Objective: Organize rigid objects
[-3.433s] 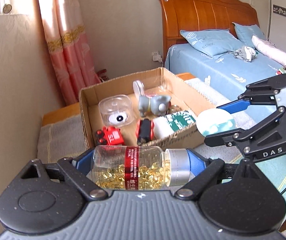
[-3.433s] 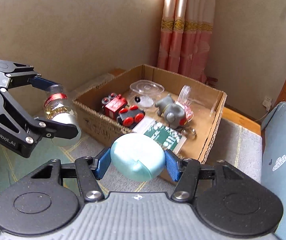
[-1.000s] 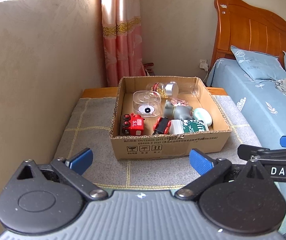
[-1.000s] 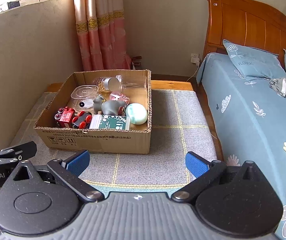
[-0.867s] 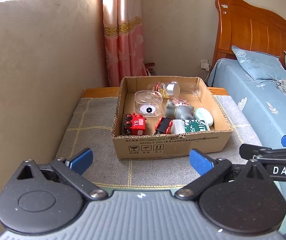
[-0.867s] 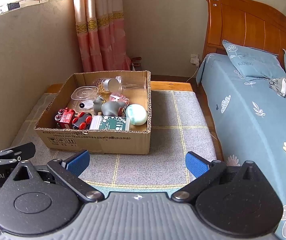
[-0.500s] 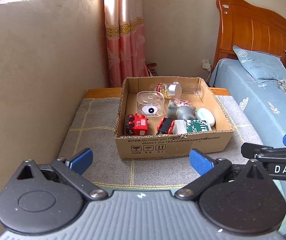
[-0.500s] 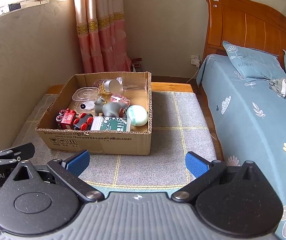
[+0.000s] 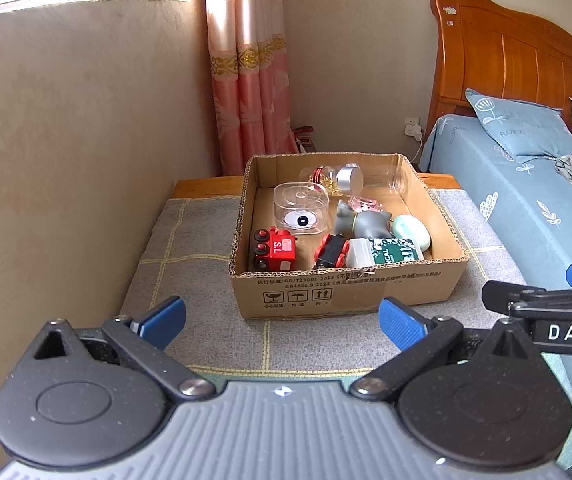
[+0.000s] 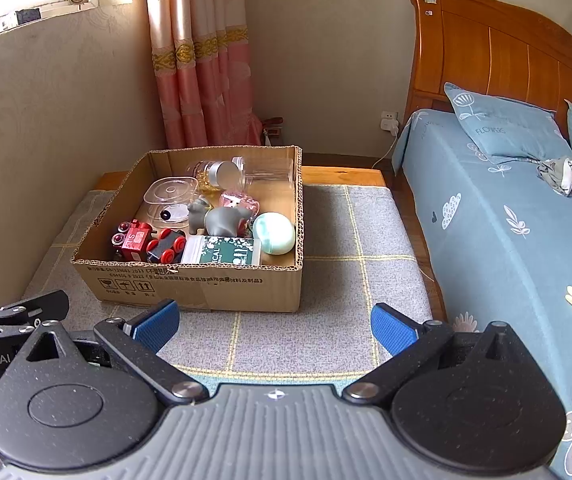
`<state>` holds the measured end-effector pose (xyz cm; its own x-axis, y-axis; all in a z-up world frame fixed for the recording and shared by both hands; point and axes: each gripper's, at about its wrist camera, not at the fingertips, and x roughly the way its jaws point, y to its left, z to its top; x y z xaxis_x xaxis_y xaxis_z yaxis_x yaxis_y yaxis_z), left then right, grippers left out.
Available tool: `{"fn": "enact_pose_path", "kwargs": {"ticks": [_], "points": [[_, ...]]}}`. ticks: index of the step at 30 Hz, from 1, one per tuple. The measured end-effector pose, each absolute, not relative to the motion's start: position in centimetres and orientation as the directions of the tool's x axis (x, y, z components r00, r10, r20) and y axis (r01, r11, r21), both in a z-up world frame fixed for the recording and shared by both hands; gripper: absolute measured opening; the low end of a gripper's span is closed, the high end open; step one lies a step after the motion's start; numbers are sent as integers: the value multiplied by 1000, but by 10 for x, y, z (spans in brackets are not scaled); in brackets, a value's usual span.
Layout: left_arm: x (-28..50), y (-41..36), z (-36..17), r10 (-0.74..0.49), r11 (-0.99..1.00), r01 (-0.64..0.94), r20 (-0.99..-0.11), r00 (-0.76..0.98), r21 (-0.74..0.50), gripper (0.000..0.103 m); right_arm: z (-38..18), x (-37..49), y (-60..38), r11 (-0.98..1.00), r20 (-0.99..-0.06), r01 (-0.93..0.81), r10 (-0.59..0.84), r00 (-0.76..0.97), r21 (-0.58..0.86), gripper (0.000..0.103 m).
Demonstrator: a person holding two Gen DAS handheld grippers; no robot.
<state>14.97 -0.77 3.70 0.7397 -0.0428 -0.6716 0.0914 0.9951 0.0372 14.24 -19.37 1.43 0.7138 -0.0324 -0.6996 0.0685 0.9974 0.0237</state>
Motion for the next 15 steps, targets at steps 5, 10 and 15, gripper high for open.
{"fn": "enact_pose_path", "kwargs": {"ticks": [5, 10, 15], "points": [[149, -9, 37, -44, 995, 96, -674, 738, 39, 102, 15, 143, -194, 997, -699, 71, -33, 714, 25, 103], [149, -9, 36, -45, 994, 97, -673, 738, 40, 102, 15, 143, -194, 997, -698, 72, -33, 715, 27, 103], [149, -11, 36, -44, 994, 98, -673, 738, 43, 102, 15, 143, -194, 997, -698, 71, -31, 716, 28, 103]]}}
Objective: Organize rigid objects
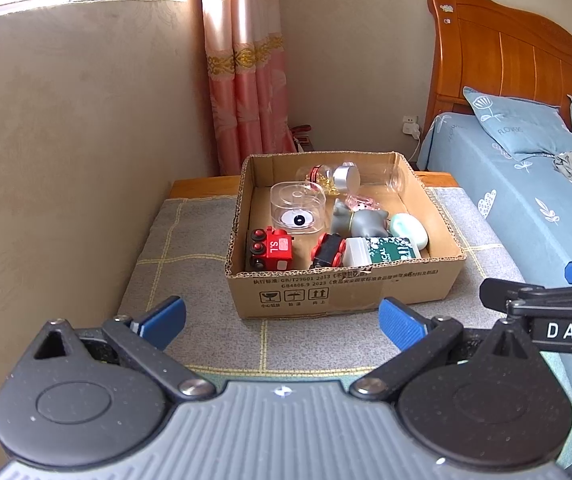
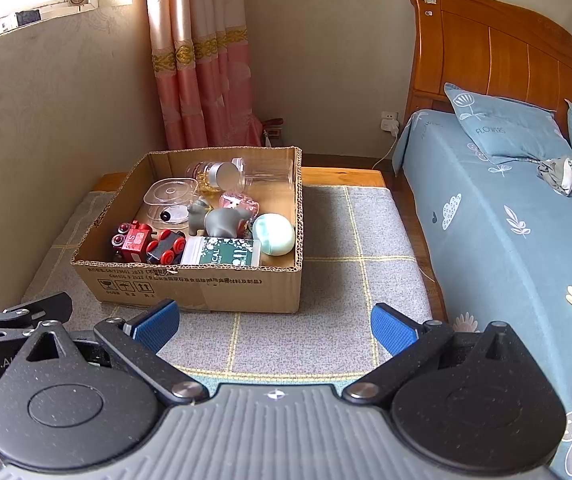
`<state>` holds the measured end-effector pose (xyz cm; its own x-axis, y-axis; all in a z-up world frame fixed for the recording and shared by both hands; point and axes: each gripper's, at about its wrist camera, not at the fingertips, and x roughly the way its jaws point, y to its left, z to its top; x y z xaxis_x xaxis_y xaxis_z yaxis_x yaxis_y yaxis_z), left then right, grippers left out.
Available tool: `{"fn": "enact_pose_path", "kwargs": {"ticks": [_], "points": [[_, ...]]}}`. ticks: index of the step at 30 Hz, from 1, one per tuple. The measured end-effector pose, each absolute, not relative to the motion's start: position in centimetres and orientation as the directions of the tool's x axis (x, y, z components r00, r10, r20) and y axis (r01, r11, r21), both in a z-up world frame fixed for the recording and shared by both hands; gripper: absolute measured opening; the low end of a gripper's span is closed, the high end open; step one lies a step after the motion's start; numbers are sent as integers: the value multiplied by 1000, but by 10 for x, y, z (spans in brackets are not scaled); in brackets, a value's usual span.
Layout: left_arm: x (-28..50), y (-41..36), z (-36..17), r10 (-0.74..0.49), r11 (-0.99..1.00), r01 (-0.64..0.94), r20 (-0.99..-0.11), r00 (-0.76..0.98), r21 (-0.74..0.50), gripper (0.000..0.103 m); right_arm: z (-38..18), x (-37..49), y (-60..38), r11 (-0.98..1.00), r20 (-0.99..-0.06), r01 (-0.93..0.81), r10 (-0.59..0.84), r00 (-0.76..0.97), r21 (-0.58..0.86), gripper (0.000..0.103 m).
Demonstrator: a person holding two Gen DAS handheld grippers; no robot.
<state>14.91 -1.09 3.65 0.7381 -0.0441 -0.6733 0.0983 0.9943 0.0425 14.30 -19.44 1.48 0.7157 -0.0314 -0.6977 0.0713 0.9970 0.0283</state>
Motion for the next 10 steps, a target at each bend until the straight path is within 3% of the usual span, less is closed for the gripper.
{"fn": "enact_pose_path", "kwargs": {"ticks": [10], "points": [[150, -13, 37, -42, 994, 99, -673, 739, 47, 102, 16, 141, -197, 997, -693, 71, -28, 720, 34, 103]]}}
